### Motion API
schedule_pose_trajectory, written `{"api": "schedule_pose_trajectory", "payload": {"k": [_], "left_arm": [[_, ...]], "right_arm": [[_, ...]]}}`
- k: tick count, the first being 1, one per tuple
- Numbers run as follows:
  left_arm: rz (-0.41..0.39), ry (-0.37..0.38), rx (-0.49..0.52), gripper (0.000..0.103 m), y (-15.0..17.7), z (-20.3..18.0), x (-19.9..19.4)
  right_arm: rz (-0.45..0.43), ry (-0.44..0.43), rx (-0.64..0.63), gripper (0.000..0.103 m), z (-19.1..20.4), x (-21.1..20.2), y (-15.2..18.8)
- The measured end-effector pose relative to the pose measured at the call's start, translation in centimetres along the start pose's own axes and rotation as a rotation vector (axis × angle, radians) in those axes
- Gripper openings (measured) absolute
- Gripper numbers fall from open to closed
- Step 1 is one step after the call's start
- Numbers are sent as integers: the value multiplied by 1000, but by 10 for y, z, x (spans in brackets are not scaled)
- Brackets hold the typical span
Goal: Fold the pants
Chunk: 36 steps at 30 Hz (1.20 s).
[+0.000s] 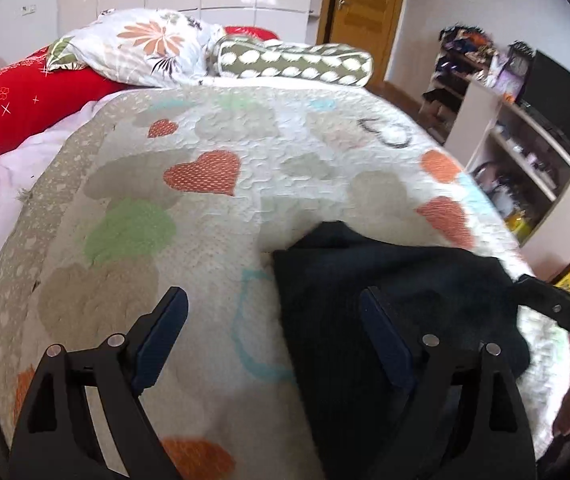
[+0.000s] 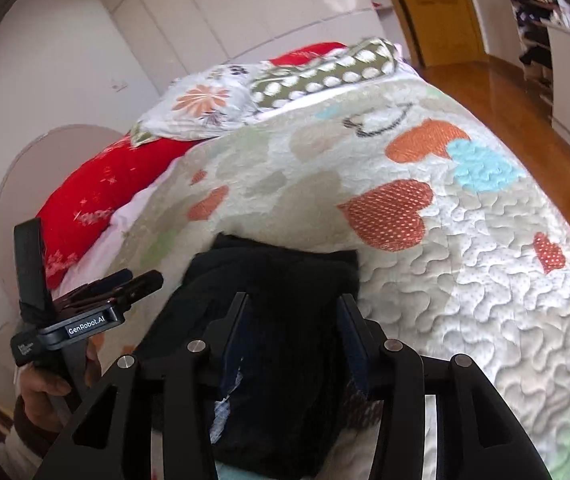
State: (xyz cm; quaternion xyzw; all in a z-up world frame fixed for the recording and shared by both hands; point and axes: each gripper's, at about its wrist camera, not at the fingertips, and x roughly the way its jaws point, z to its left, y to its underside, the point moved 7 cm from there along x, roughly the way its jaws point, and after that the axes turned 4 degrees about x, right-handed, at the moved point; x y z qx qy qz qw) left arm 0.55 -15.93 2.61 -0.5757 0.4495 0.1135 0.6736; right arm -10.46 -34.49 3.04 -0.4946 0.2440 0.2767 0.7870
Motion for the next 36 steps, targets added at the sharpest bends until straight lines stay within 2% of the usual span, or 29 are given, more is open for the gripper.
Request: {"api": "schedule_pose_trajectory", "payload": {"k": [5, 9, 12, 15, 18, 29, 36], "left_arm": [[0, 55, 50, 89, 21, -31, -17], [46, 53, 107, 89, 42, -51, -7], [48, 51, 95, 92, 53, -54, 1], [51, 56, 51, 100, 55, -49, 8], [62, 69, 30, 100, 57, -48, 6], [26, 25, 50, 99, 44, -40, -17], [14, 34, 47, 99, 41, -44, -21]], "right_arm": [[56, 5, -80, 42, 21, 2, 22], [104, 40, -69, 40, 11, 13, 43], [112, 73, -67, 37, 0, 19, 55], [108, 68, -48, 37, -5, 20, 56], [106, 63, -44, 38, -5, 18, 54], [60, 36, 7, 44, -2, -6, 38], [78, 37, -41, 44, 10, 0, 42]]}}
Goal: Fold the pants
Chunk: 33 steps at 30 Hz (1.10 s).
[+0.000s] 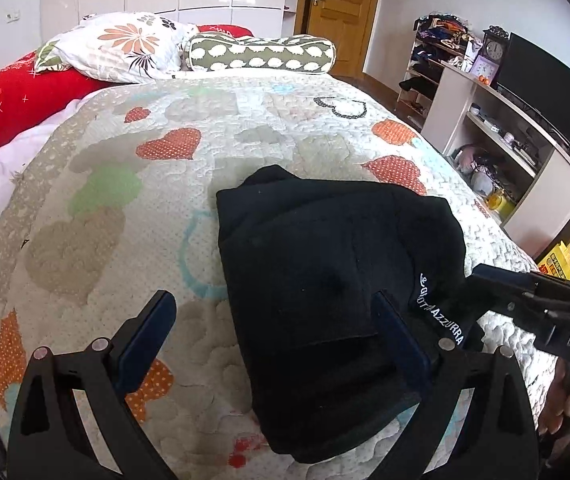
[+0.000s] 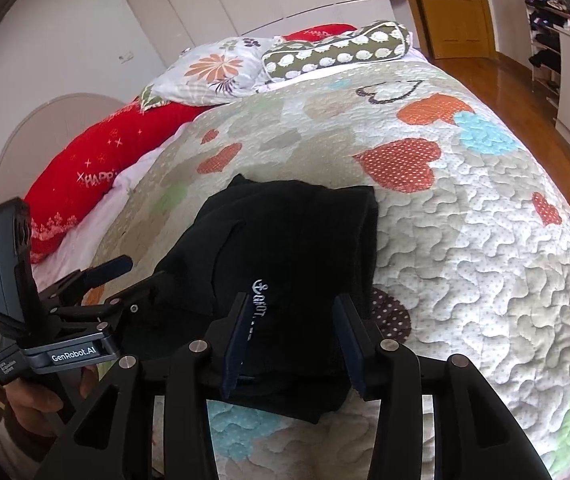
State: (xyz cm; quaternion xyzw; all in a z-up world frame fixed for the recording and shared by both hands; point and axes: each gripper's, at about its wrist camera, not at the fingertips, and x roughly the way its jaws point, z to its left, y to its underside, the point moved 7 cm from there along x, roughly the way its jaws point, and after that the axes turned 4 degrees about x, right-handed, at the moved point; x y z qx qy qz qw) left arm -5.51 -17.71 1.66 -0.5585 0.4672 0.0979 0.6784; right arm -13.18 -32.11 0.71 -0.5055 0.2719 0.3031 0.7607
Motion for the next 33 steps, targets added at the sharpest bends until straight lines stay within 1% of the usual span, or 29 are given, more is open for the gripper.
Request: {"api": "schedule_pose_trajectory", "payload": {"k": [6, 9, 10, 12, 21, 23, 24, 25, 27, 30, 33], "left_arm": [[18, 13, 11, 99, 5, -8, 8], [42, 17, 19, 99, 12, -12, 17], [49, 20, 18, 99, 14, -13, 20], [54, 35, 7, 99, 18, -14, 24], [60, 54, 0, 100, 19, -15, 24], [64, 64, -4, 100, 19, -15, 22], [64, 73, -5, 100, 18, -14, 20], [61, 82, -6, 100, 17, -13, 18], [50, 88, -14, 100, 15, -8, 13], [49, 102, -42, 100, 13, 3, 10], [68, 139, -102, 100, 12, 16, 13]], "right_arm": [[23, 23, -8, 44, -3, 7, 6], [44, 49, -10, 44, -9, 13, 11], [56, 52, -7, 46, -11, 16, 14], [71, 49, 0, 49, -15, 20, 18], [68, 37, 3, 50, -17, 20, 19], [60, 22, 28, 54, -19, 17, 16], [54, 16, 52, 62, -23, 15, 14], [43, 1, 85, 66, -27, 13, 10], [38, -7, 111, 67, -34, 12, 6], [48, -29, 114, 75, -38, 18, 2], [55, -65, 171, 76, -46, 26, -1]]}}
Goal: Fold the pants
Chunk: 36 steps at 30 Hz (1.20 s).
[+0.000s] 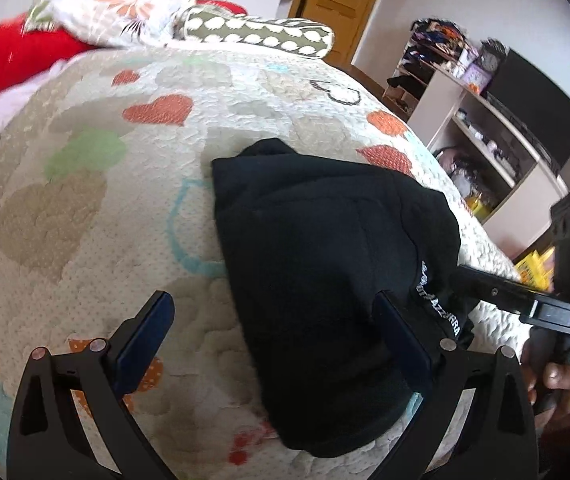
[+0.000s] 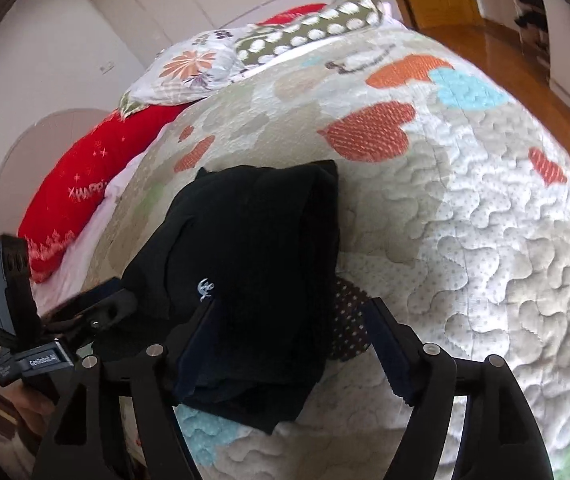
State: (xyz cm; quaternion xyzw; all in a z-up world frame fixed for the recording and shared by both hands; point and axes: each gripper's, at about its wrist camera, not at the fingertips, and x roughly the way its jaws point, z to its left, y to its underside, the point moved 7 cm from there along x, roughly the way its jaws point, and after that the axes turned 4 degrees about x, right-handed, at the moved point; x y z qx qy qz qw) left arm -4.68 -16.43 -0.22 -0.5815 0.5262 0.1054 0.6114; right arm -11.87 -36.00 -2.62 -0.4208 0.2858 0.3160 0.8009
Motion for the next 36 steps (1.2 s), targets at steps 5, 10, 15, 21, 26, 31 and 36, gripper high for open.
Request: {"api": "schedule_pose_trajectory", "payload": {"k": [5, 10, 15, 21, 26, 31, 36], "left_arm": [[46, 80, -108, 100, -1, 12, 13], [58, 88, -105, 102, -1, 7, 23], [61, 79, -81, 103, -2, 2, 30], [61, 66, -71, 103, -5, -1, 36], [68, 66, -54, 103, -5, -4, 38], [72, 65, -36, 103, -4, -5, 39], [66, 57, -25, 103, -2, -7, 39]], "right_arm": [[16, -60, -8, 80, 1, 13, -7], [19, -86, -18, 83, 4, 22, -11], [11, -90, -21, 84, 5, 30, -13], [7, -89, -35, 86, 7, 35, -14], [2, -98, -39, 88, 8, 37, -14], [-1, -80, -74, 91, 12, 40, -11], [-11, -67, -103, 80, 16, 40, -7]]}}
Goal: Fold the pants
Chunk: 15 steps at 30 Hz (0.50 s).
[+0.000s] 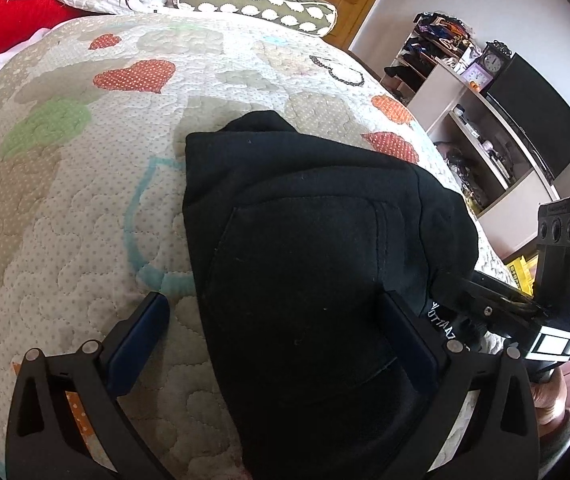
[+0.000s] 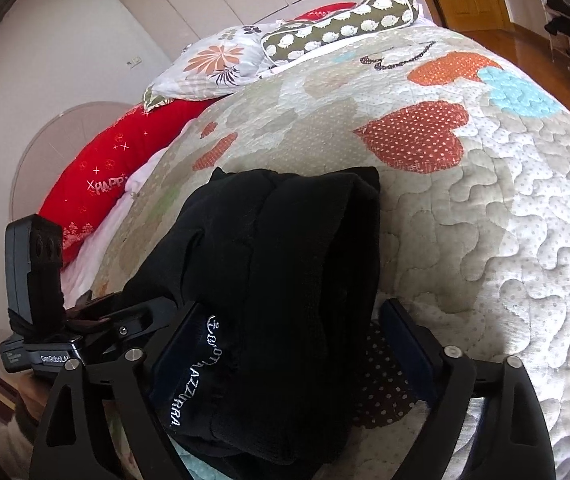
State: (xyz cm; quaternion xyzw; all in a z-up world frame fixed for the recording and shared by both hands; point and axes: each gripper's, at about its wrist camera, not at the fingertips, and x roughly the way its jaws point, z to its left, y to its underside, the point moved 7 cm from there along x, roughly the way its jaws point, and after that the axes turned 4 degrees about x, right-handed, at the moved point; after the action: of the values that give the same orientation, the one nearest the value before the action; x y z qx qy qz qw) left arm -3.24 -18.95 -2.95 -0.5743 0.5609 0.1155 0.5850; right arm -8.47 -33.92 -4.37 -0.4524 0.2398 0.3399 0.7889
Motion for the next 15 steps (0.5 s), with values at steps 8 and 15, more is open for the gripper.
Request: {"api": "schedule_pose_trajectory", "payload": {"k": [8, 15], "left_arm": [[3, -15, 4, 103, 1, -2, 1], [-2, -23, 10, 97, 2, -7, -1]], "right_arm": [[-11, -2, 1, 64, -1, -3, 2], [-55, -26, 29, 45, -1, -16, 0]]}}
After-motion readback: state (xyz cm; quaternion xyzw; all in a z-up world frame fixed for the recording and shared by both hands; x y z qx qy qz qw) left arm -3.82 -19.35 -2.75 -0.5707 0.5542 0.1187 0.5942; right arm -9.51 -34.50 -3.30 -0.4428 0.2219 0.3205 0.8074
